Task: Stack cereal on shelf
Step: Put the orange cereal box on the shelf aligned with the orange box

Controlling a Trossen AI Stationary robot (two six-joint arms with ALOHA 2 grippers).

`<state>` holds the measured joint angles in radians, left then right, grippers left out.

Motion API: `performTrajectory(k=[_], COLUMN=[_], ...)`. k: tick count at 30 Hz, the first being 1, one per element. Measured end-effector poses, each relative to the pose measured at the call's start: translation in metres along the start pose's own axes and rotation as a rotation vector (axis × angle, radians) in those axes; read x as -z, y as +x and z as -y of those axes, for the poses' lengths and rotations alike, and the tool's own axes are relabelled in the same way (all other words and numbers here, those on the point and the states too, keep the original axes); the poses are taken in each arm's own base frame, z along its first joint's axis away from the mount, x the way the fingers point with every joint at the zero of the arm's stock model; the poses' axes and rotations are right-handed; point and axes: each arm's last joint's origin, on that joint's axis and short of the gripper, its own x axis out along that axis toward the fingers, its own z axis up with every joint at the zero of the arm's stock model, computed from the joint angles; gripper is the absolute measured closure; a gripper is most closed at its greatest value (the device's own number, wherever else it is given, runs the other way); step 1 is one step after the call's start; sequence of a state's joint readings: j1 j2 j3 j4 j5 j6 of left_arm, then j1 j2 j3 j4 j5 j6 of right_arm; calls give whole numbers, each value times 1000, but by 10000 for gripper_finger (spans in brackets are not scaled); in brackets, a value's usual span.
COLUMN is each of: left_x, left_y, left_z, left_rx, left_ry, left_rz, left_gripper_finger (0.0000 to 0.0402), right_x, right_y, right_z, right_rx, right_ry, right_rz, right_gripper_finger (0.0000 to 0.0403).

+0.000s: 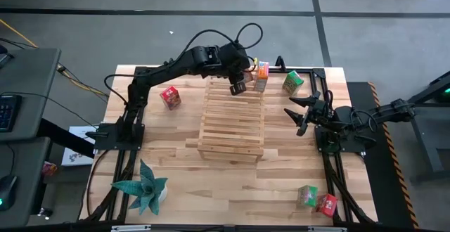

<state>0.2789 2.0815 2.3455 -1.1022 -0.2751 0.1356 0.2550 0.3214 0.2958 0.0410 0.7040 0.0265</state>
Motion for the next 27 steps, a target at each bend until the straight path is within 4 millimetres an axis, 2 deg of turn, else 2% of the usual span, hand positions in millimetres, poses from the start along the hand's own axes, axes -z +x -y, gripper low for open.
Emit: performTrajectory(k=[14,24,27], left_x=[4,3,2], left_y=[9,10,13], left_z=[-18,-19,-18], left_rx=[-2,52,49], left_ry=[-32,-15,-15], left_rz=[-21,0,9], left_gripper_finger=[286,285,272], right_x=[0,0,0], right_y=[0,0,0], right_z=[0,0,0], right_rx=[0,0,0], right_ry=[0,0,0], right_rz=[0,0,0], right_gripper_finger=[162,162,162])
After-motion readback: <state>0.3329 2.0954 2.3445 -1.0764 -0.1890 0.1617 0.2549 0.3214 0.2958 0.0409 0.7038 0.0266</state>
